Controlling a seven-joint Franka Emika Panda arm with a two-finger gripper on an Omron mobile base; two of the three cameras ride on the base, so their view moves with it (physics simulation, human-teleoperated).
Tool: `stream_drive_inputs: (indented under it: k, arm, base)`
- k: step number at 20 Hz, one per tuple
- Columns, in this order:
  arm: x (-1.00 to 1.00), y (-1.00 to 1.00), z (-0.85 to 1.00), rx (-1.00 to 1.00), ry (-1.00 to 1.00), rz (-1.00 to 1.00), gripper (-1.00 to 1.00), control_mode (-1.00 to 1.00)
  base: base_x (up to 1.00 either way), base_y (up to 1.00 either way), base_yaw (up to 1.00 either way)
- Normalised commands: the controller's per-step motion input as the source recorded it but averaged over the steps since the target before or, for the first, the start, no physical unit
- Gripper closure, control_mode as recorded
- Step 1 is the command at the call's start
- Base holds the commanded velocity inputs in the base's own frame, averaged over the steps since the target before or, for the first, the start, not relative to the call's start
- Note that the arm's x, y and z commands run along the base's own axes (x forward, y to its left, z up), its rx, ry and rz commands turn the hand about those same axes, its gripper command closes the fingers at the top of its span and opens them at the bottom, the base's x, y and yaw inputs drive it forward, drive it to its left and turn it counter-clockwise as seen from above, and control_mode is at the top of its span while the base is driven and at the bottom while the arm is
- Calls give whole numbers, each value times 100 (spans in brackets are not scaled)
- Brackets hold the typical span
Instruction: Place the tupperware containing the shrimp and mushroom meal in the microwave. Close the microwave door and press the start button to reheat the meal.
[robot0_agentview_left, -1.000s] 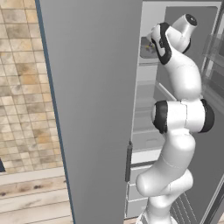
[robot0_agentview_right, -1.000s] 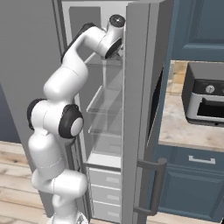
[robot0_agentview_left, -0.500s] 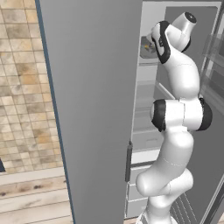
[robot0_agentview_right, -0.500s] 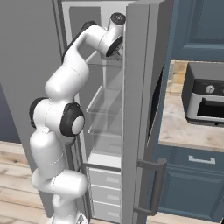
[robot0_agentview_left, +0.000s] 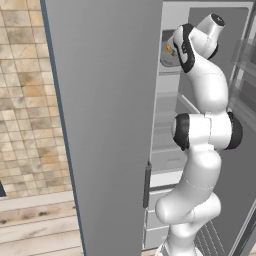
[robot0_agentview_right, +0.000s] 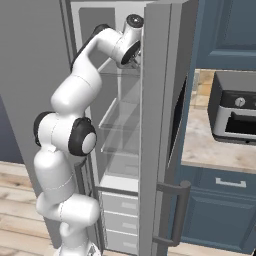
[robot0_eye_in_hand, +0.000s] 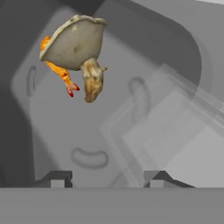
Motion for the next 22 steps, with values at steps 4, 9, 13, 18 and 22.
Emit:
stream_drive_inputs:
  k: [4, 9, 13, 18, 22]
  arm:
    - [-1, 0, 0, 0, 0, -4, 100, -100]
    - [-12, 0, 0, 0, 0, -10, 100, -100]
    - [-23, -2, 0, 0, 0, -15, 100, -100]
    - [-37, -5, -8, 0, 0, -15, 100, -100]
    - [-45, -7, -30, -1, -6, -12, 100, -100]
  base:
    - [0, 0, 0]
    - [0, 0, 0]
    - [0, 0, 0]
    - [0, 0, 0]
    - [0, 0, 0]
